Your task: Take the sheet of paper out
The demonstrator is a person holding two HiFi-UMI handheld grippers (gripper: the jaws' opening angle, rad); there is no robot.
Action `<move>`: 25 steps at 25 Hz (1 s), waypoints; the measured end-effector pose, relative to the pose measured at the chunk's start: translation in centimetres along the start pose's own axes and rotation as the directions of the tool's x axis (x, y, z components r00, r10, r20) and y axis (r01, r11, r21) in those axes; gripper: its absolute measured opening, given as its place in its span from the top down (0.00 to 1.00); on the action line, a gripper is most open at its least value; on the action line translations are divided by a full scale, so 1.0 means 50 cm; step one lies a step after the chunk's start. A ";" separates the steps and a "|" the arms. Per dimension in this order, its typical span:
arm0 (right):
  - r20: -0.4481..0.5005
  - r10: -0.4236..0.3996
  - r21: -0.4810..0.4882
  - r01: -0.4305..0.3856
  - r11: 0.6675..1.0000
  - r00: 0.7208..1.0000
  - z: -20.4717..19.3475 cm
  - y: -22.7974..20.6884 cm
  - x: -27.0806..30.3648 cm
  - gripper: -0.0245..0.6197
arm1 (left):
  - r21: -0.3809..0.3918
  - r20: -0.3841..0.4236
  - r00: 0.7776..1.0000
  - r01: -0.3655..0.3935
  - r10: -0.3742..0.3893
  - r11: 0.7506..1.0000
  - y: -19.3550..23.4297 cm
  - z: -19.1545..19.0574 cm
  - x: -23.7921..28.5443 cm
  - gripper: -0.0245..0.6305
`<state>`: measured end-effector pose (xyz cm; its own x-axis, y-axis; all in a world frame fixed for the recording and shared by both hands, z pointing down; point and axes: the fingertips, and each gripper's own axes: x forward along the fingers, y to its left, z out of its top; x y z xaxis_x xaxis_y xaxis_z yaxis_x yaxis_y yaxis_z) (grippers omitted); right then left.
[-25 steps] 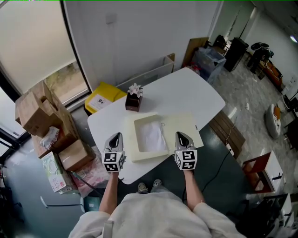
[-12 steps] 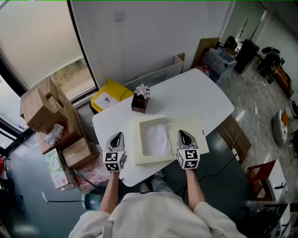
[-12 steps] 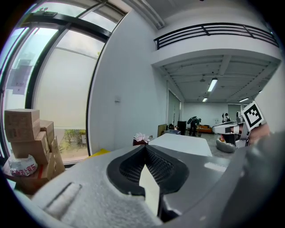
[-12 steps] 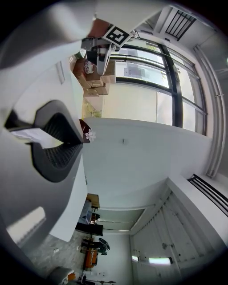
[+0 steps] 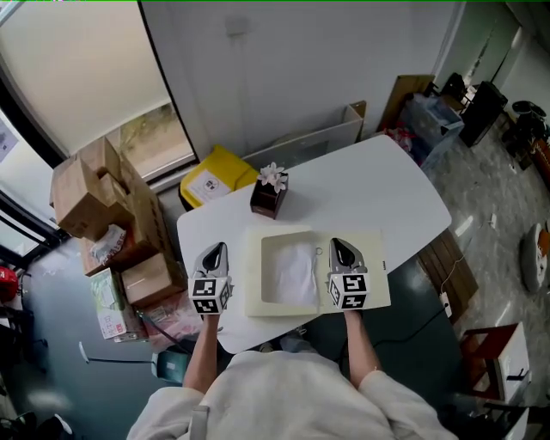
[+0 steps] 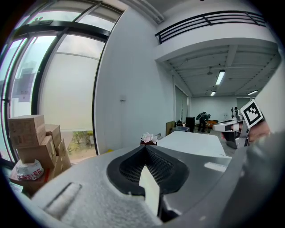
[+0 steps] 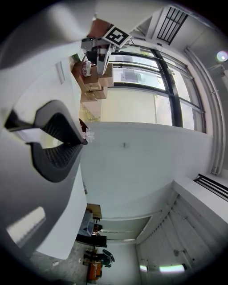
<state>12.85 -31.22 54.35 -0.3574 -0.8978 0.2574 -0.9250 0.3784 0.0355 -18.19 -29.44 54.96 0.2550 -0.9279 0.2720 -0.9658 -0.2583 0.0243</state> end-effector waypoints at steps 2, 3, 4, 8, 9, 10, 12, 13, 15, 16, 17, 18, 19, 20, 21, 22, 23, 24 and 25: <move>0.005 0.016 -0.001 -0.016 1.000 1.000 0.007 -0.020 0.020 0.96 | 0.009 -0.003 1.000 -0.014 0.014 1.000 -0.004 0.007 0.016 0.95; 0.006 0.024 0.000 -0.024 1.000 1.000 0.010 -0.029 0.027 0.96 | 0.013 -0.005 1.000 -0.020 0.020 1.000 -0.007 0.011 0.023 0.95; 0.007 0.031 0.003 -0.031 1.000 1.000 0.012 -0.037 0.034 0.96 | 0.019 -0.008 1.000 -0.026 0.026 0.999 -0.010 0.014 0.029 0.95; 0.006 0.055 0.016 -0.055 0.998 0.998 0.008 -0.066 0.056 0.96 | 0.031 -0.023 0.999 -0.042 0.043 0.999 -0.024 0.017 0.052 0.95; 0.003 0.062 0.019 -0.062 0.998 0.998 0.004 -0.070 0.061 0.96 | 0.028 -0.030 0.999 -0.042 0.043 0.999 -0.030 0.015 0.056 0.95; -0.001 0.068 0.023 -0.068 0.997 0.998 0.000 -0.074 0.066 0.96 | 0.023 -0.039 0.998 -0.042 0.043 0.999 -0.036 0.013 0.060 0.95; -0.013 0.079 0.032 -0.078 0.996 0.997 -0.011 -0.079 0.073 0.96 | 0.021 -0.058 0.997 -0.044 0.045 0.999 -0.043 0.003 0.066 0.95; -0.020 0.083 0.038 -0.082 0.996 0.996 -0.018 -0.080 0.077 0.96 | 0.023 -0.066 0.997 -0.048 0.049 0.999 -0.044 -0.004 0.069 0.95; -0.035 0.090 0.046 -0.088 0.995 0.995 -0.031 -0.082 0.083 0.96 | 0.027 -0.079 0.995 -0.054 0.056 0.998 -0.043 -0.016 0.075 0.95; -0.041 0.093 0.049 -0.091 0.995 0.995 -0.037 -0.082 0.086 0.96 | 0.029 -0.083 0.995 -0.056 0.058 0.998 -0.040 -0.021 0.079 0.95; -0.046 0.096 0.051 -0.093 0.994 0.994 -0.042 -0.081 0.090 0.96 | 0.031 -0.086 0.994 -0.058 0.061 0.998 -0.037 -0.025 0.081 0.95; -0.052 0.098 0.052 -0.095 0.994 0.994 -0.047 -0.079 0.092 0.96 | 0.031 -0.089 0.994 -0.060 0.063 0.998 -0.033 -0.029 0.084 0.95; -0.058 0.100 0.053 -0.097 0.994 0.993 -0.053 -0.077 0.096 0.96 | 0.028 -0.091 0.994 -0.061 0.063 0.998 -0.030 -0.033 0.087 0.95; -0.065 0.101 0.054 -0.098 0.994 0.993 -0.058 -0.074 0.099 0.96 | 0.024 -0.095 0.994 -0.061 0.063 0.998 -0.026 -0.036 0.089 0.95; -0.071 0.102 0.056 -0.098 0.994 0.992 -0.064 -0.072 0.101 0.96 | 0.020 -0.099 0.993 -0.060 0.062 0.998 -0.023 -0.040 0.092 0.95; -0.078 0.102 0.057 -0.097 0.994 0.992 -0.069 -0.068 0.104 0.96 | 0.016 -0.104 0.993 -0.058 0.059 0.998 -0.021 -0.045 0.095 0.95; -0.085 0.101 0.057 -0.097 0.994 0.991 -0.075 -0.065 0.106 0.96 | 0.011 -0.108 0.993 -0.054 0.055 0.998 -0.019 -0.049 0.099 0.95; -0.093 0.100 0.056 -0.095 0.994 0.991 -0.081 -0.061 0.108 0.96 | 0.003 -0.112 0.993 -0.048 0.048 0.999 -0.019 -0.054 0.102 0.95; -0.101 0.099 0.055 -0.093 0.994 0.990 -0.087 -0.057 0.109 0.96 | -0.004 -0.116 0.992 -0.042 0.041 0.999 -0.018 -0.060 0.105 0.95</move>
<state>14.08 -36.22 59.88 -0.4319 -0.8286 0.3562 -0.8933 0.4476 -0.0418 -16.13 -33.28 59.26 0.2079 -0.9003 0.3823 -0.9757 -0.2183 0.0167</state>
